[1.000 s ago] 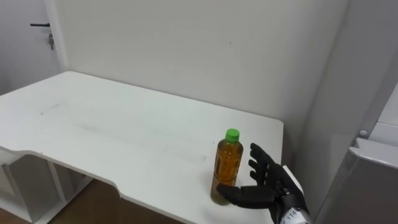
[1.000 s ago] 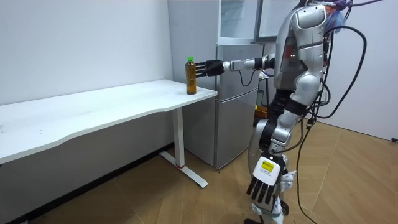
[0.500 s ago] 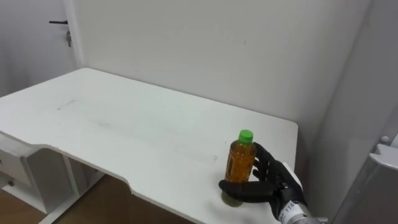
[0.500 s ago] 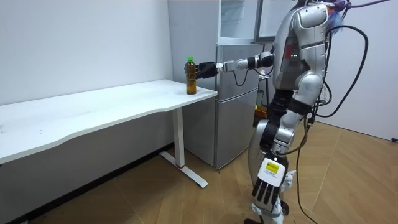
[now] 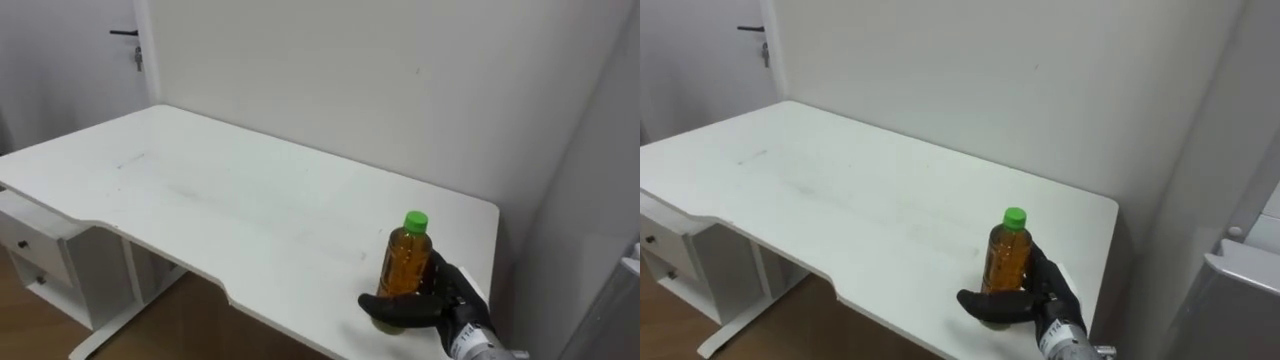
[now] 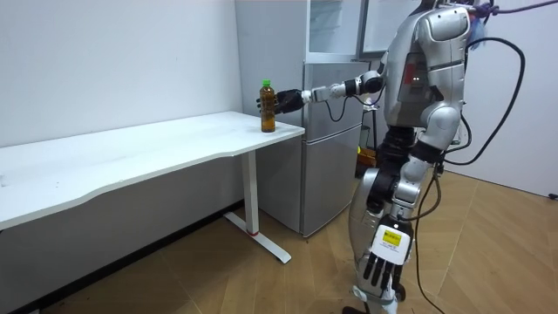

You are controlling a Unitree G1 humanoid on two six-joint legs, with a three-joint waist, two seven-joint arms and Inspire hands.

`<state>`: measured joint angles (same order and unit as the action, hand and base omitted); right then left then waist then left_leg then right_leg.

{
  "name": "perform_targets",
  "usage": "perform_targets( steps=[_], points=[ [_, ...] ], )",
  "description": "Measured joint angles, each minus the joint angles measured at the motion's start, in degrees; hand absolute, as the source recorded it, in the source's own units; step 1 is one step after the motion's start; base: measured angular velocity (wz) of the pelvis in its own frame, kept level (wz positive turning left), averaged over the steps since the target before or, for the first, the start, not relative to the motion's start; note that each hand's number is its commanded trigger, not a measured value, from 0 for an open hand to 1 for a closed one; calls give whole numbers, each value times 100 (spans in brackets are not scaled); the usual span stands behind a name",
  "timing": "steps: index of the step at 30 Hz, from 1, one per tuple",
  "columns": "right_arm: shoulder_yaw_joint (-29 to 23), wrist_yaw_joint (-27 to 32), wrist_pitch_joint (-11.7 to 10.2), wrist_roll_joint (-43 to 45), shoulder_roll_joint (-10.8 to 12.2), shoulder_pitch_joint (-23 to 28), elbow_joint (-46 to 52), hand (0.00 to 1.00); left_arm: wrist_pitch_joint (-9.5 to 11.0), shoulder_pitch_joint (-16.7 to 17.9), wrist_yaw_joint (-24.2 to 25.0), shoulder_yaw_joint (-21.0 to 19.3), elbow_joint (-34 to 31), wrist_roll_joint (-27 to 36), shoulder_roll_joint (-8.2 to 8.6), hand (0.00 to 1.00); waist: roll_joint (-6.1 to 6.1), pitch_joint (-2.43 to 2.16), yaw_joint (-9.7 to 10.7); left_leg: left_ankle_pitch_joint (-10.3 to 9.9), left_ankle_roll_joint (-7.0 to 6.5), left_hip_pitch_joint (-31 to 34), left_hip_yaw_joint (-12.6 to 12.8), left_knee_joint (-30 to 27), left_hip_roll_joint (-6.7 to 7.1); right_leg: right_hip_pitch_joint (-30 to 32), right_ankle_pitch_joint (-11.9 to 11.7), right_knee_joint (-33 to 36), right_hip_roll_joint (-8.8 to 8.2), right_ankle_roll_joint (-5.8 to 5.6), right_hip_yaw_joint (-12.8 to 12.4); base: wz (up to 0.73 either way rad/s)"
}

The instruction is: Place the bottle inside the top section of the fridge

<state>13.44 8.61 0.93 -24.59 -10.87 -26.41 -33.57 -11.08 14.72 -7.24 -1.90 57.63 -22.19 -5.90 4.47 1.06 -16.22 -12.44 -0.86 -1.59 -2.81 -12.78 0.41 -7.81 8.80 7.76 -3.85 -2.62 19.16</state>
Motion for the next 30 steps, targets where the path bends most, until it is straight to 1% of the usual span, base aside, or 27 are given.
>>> perform_targets(
  steps=[5, 9, 11, 13, 17, 20, 22, 25, 27, 30],
  points=[
    [0, 12, 0, -72, -2, -38, -14, 0, 0, 7, 0, 0, -9, 1, -8, 0, 8, -6, -6, 4, -3, -3, -20, -5, 14, -8, 0, 0, -6, 0, 0, 0],
    [-1, 60, 0, -223, -3, -228, -175, 0, 1, 3, 2, 1, -9, 1, -10, 0, 9, -6, -3, 8, -9, -10, -44, -38, 23, -16, 0, -1, -13, 0, 2, 2],
    [-2, 80, 0, -234, -3, -247, -185, 0, 1, 9, 3, 6, -9, 0, -9, 0, 9, -6, -6, 8, -9, -9, -56, -38, 26, -20, 0, -1, -14, 0, 17, 5],
    [-4, 123, 0, -243, -6, -250, -187, 0, -4, 11, 24, 5, -10, -1, -15, 0, 6, -5, 1, 8, -9, -1, -78, -45, 27, -28, 0, -1, -15, 0, 106, 6],
    [-10, 179, 0, -336, -18, -250, -187, 0, -12, 12, 73, -2, -25, -1, -27, 0, 2, -4, -4, 8, -9, 3, -101, -49, 28, -32, 0, -1, -15, 0, 150, 4],
    [-33, 217, 0, -600, -20, -251, -193, 0, -8, 34, 141, -19, -31, -2, -43, 0, -12, 4, 7, 8, -9, 12, -126, -51, 35, -57, 0, 0, -18, 0, 184, 4],
    [-160, 235, -1, -1042, -32, -251, -218, 0, 12, 64, 151, -26, -31, 2, -60, 0, -24, 12, 8, 8, -9, 3, -115, -52, 34, -72, 0, 0, -21, 0, 242, 6],
    [-181, 255, -1, -1391, -50, -250, -218, 0, 23, 136, 146, -25, -34, 4, -63, 0, -49, 24, 20, 8, -9, 7, -116, -52, 33, -73, 0, -1, -21, -1, 248, 0],
    [-190, 259, -1, -1397, -60, -251, -230, 0, 26, 164, 138, -26, -35, 7, -65, 0, -75, 23, 16, 8, -9, 10, -115, -57, 33, -70, 0, -1, -23, -1, 301, 0],
    [-207, 261, -1, -1303, -59, -251, -294, 0, 31, 203, 137, -26, -33, 4, -76, 0, -131, 13, 16, 8, -9, 12, -114, -58, 34, -66, 0, 0, -23, -1, 300, 0]
  ],
)
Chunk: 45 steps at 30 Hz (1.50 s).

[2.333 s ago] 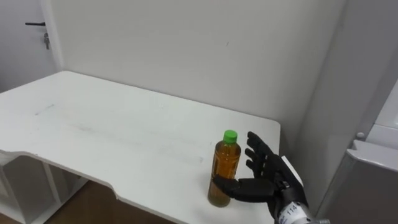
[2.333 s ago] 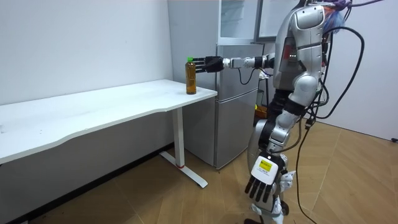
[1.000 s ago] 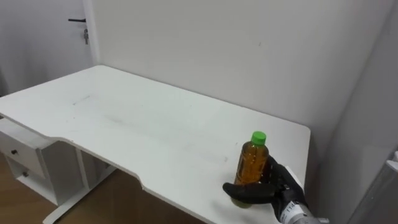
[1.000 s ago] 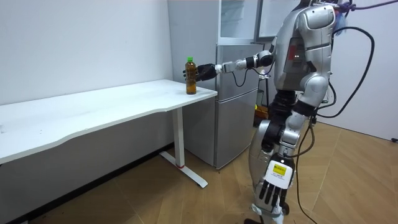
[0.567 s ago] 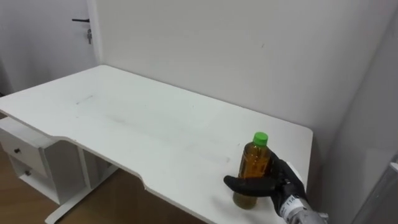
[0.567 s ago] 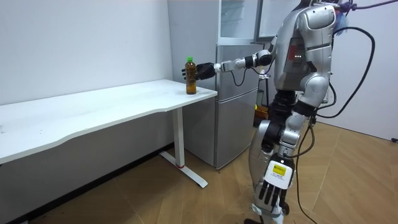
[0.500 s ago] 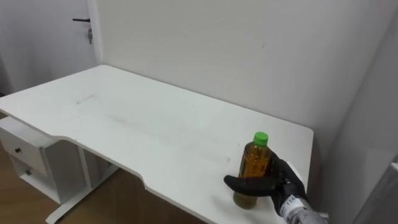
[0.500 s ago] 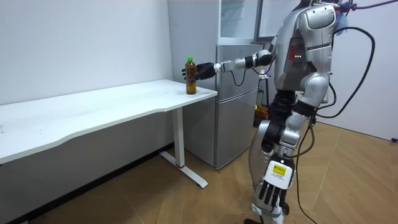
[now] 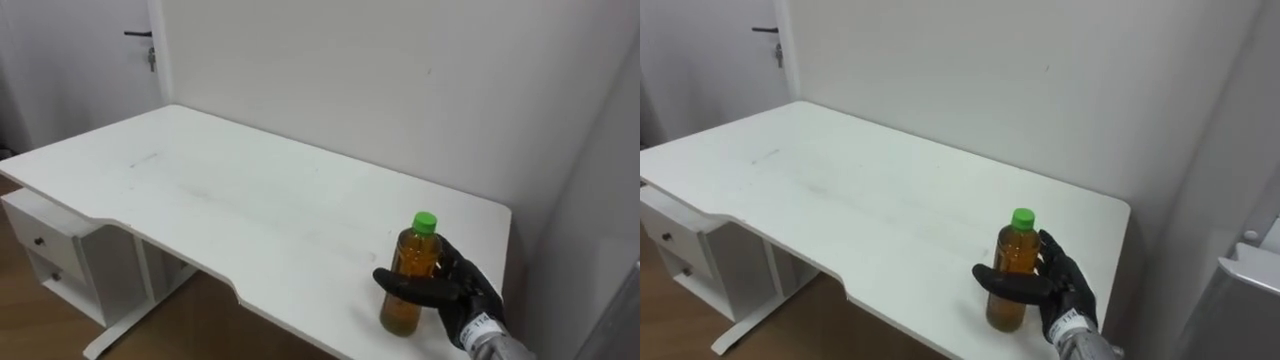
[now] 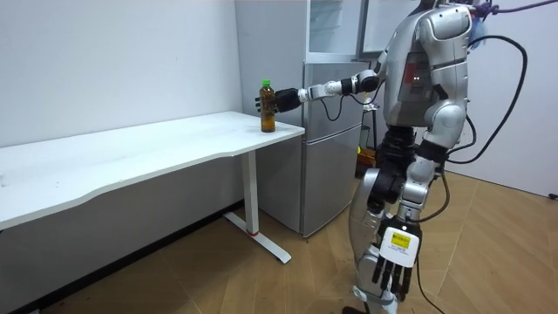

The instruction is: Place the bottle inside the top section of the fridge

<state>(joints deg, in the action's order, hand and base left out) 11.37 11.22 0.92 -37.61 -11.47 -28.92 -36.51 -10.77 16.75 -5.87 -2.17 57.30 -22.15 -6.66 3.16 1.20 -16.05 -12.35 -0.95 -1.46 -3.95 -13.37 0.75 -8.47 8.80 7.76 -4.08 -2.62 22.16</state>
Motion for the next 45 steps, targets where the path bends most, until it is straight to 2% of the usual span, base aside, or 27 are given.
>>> perform_targets(
  steps=[1, 2, 3, 4, 14, 19, 30, 35, 39, 45],
  points=[
    [-15, 3, 0, 1, 0, 0, -44, 0, -1, 19, 1, 0, 0, 0, -1, 0, -26, -22, -7, 0, 0, 23, 2, -5, 0, 23, 0, 3, 0, 0, -1, 0],
    [-21, 6, 0, 1, 0, 0, -61, 58, -2, 32, 4, 0, 0, 0, -1, 0, -34, -36, -11, 0, 0, 41, 3, -10, 1, 37, 0, 3, -2, 0, 0, 0],
    [-36, 12, 0, 0, 0, 0, -92, 84, -9, 60, 15, 0, 0, 0, -2, 0, -54, -56, -11, 0, 0, 76, 2, -21, 1, 60, 0, 3, -2, 0, 1, 0],
    [-64, 20, 0, 0, 0, 0, -123, 100, -15, 80, 32, 0, 0, 2, -4, 0, -68, -61, -11, 1, 0, 81, 1, -24, 0, 67, 0, 2, -2, 0, 0, 0],
    [-140, 80, 0, 13, 4, -4, -489, 100, -64, 210, 156, 2, 7, 4, -17, 0, -69, -69, -59, 12, 6, 89, -75, -50, 3, 62, 0, 7, -3, 0, 9, 2],
    [-143, 73, 1, -47, -3, -17, -769, 100, -62, 199, 213, 5, 11, 6, -18, 0, -65, -59, -144, 13, 8, 109, -93, -27, 4, 59, 0, 7, -3, 0, 67, 0],
    [-140, 61, 0, -223, -6, -18, -819, 100, -64, 207, 269, 14, 11, 11, -17, 0, -87, -32, -150, 14, 9, 175, -190, -70, 18, 70, 1, 7, -3, -1, 171, 5],
    [-142, -57, -75, -249, -114, -32, -829, 100, -31, 206, 245, 9, 10, 85, -14, 0, -108, -31, -145, 23, 17, 315, -266, -121, 37, 159, 1, 3, -4, -1, 304, 10],
    [-183, -109, -101, -467, -236, -77, -894, 100, 84, 223, 149, 25, -3, 438, -39, 0, -146, -37, -142, 61, 21, 495, -358, -153, 72, 287, 1, 3, -17, -1, 382, 13],
    [-259, -106, -77, -485, -289, -128, -805, 100, 137, 229, 118, 22, -32, 444, -37, 0, -154, -42, -148, 121, 8, 675, -325, -148, 90, 496, 1, 54, -61, 0, 388, 0]
  ],
)
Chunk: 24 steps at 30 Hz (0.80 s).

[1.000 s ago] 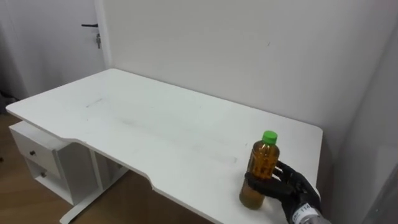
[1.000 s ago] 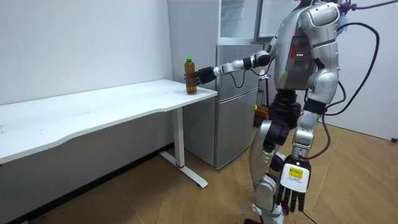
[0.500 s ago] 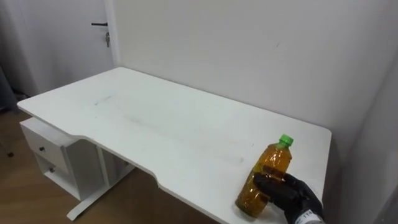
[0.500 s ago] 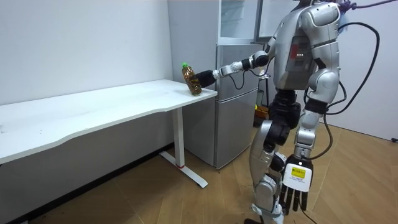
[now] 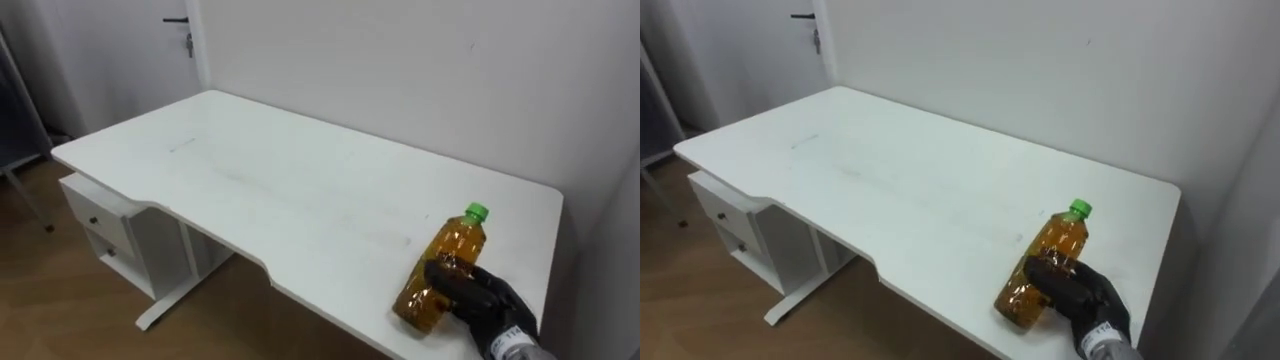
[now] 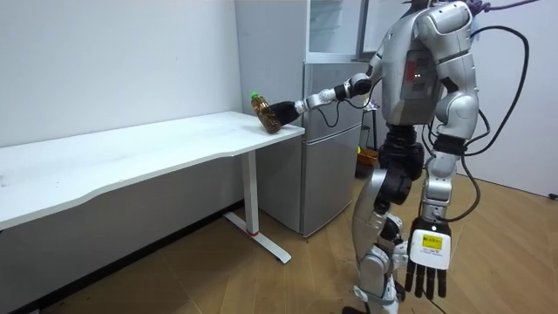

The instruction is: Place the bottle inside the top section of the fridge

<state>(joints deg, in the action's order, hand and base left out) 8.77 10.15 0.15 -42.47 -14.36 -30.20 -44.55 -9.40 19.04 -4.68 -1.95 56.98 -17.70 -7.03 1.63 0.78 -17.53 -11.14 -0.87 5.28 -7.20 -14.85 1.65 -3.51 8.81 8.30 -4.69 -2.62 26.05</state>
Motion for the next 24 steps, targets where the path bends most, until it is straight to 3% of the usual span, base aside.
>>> perform_targets(
  steps=[4, 12, 16, 19, 21, 24],
  points=[
    [26, 122, 119, 414, 0, 25, 325, 100, 33, 38, -14, 1, -187, 17, -2, 0, 4, -2, 41, 24, -26, 17, 90, 11, 4, 74, 0, 46, -42, 0, -150, -8],
    [214, 10, 119, 1021, -11, 421, 1869, 100, 239, -81, -307, 3, -163, 94, 4, 0, 33, -18, 232, 36, -42, -228, 375, 127, -33, 5, 0, 46, -48, 0, -430, -17],
    [219, -168, 120, 1651, -86, 649, 2593, 100, 252, -87, -373, -28, -177, 128, -4, 0, 71, -42, 541, 37, -45, -308, 480, 150, -77, -31, -1, 49, -43, 2, -567, -14],
    [177, -310, 151, 1644, -213, 820, 3141, 100, 258, -89, -372, -30, -186, 132, -17, 0, 100, -63, 770, 37, -46, -367, 550, 175, -91, -54, -7, 56, -29, 11, -616, -13],
    [107, -349, 158, 1584, -243, 974, 3534, 100, 270, -82, -374, -29, -185, 129, -27, 0, 112, -72, 833, 37, -45, -440, 624, 213, -90, -62, -8, 93, -19, 14, -670, -19],
    [106, -413, 177, 1606, -467, 1200, 4093, 100, 309, -82, -374, -60, -169, 120, -28, 0, 144, -94, 921, 45, -41, -561, 705, 333, -95, -80, -8, 152, -10, 14, -825, -22]
  ],
)
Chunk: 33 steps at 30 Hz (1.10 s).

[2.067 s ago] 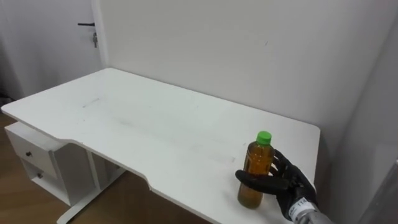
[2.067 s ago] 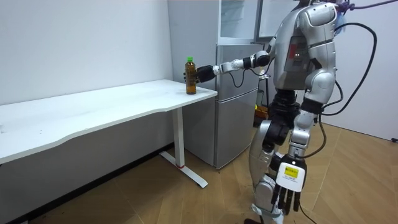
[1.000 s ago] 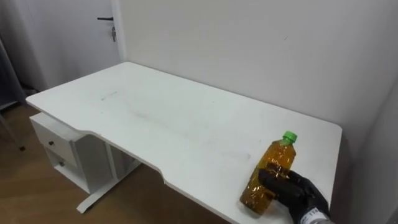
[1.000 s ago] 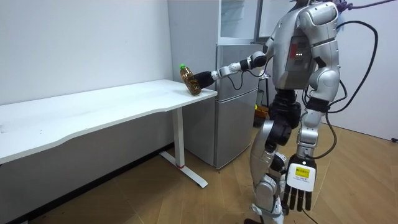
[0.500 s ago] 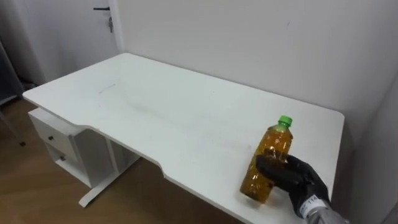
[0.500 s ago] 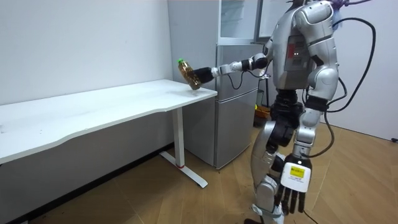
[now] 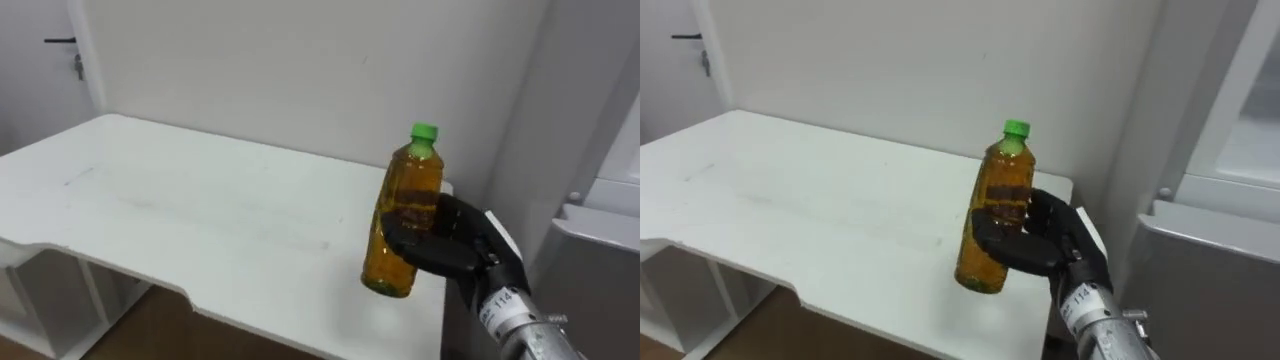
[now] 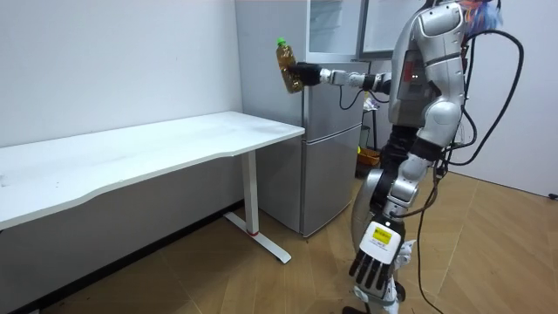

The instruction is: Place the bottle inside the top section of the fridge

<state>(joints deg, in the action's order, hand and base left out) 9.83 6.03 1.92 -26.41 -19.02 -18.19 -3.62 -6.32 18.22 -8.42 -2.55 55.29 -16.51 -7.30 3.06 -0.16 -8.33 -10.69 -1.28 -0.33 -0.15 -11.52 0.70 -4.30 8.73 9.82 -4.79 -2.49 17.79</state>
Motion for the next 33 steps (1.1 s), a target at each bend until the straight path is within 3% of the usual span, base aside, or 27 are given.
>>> perform_targets(
  steps=[4, 10, 17, 24, 30, 33],
  points=[
    [-56, -194, 180, -4, -192, 152, 620, 100, 0, -4, -1, -97, 6, 11, 2, 0, 61, -11, 150, 0, -1, -74, 103, 36, -4, -19, 0, -1, 3, 0, -100, -13],
    [-249, -311, 298, 3, -208, 152, 1189, 100, 1, -1, -6, -139, 8, 125, -9, 0, 120, -42, 220, 3, -7, -160, 188, 81, -13, -22, -3, -4, 12, 4, -213, -7],
    [-452, -467, 310, -6, -213, 158, 1711, 100, 45, -64, -104, -218, 346, 126, -17, 0, 153, -37, 352, 1, -4, -295, 322, 207, -81, -52, -3, -18, 45, 3, -356, -9],
    [-1000, -600, 315, -28, -223, 167, 2039, 100, 46, -151, -110, -415, 471, 121, 1, 0, 159, -36, 512, -13, 21, -308, 333, 222, -93, -48, -2, -18, 92, 3, -364, -1],
    [-1329, -696, 316, -30, -342, 451, 2316, 100, 49, -182, -117, -441, 464, 113, -3, 0, 164, -39, 530, -19, 28, -317, 353, 226, -98, -42, -3, -19, 99, 3, -357, -1],
    [-1377, -750, 327, 16, -341, 591, 2463, 100, 53, -185, -146, -502, 465, 113, -3, 0, 177, -48, 632, -19, 28, -316, 359, 228, -101, -37, -3, -18, 98, 4, -366, 0]
  ],
)
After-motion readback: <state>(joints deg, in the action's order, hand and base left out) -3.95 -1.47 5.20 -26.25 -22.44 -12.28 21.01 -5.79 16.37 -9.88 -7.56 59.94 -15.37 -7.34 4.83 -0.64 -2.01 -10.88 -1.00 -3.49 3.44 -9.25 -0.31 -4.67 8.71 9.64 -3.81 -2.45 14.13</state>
